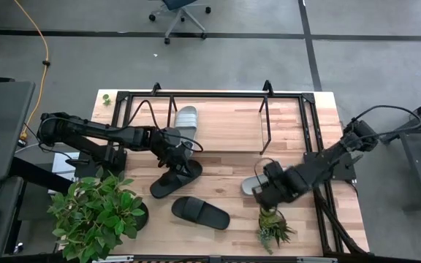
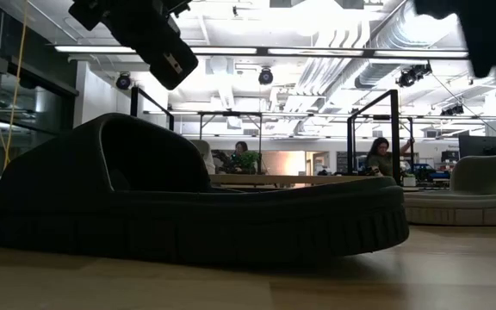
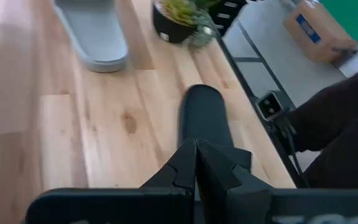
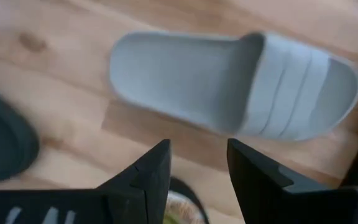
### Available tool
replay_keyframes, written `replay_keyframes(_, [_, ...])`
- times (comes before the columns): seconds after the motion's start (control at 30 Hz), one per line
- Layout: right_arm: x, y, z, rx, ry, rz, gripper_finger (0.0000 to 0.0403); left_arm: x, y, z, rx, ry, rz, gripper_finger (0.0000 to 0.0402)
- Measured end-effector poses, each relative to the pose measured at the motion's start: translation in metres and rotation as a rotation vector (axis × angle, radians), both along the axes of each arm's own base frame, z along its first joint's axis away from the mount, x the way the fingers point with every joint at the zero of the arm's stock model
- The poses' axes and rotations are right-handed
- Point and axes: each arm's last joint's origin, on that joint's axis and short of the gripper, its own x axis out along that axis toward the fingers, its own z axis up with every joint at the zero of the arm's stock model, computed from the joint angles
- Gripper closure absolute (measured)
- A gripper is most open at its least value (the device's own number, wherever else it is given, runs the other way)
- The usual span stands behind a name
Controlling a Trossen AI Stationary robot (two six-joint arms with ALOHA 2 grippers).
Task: Pick and place slides into the shelf
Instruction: Put the gray slide on the shelf
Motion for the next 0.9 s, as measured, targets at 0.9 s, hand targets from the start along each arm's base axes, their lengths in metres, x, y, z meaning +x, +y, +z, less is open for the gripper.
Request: replay_keyframes(0.9, [0.028,-0.01,-0.065,-0.119,0.381,-0.072,0.0256,-0.012,-0.003,-0.011,0.013,0.118,-0.134,0.0401])
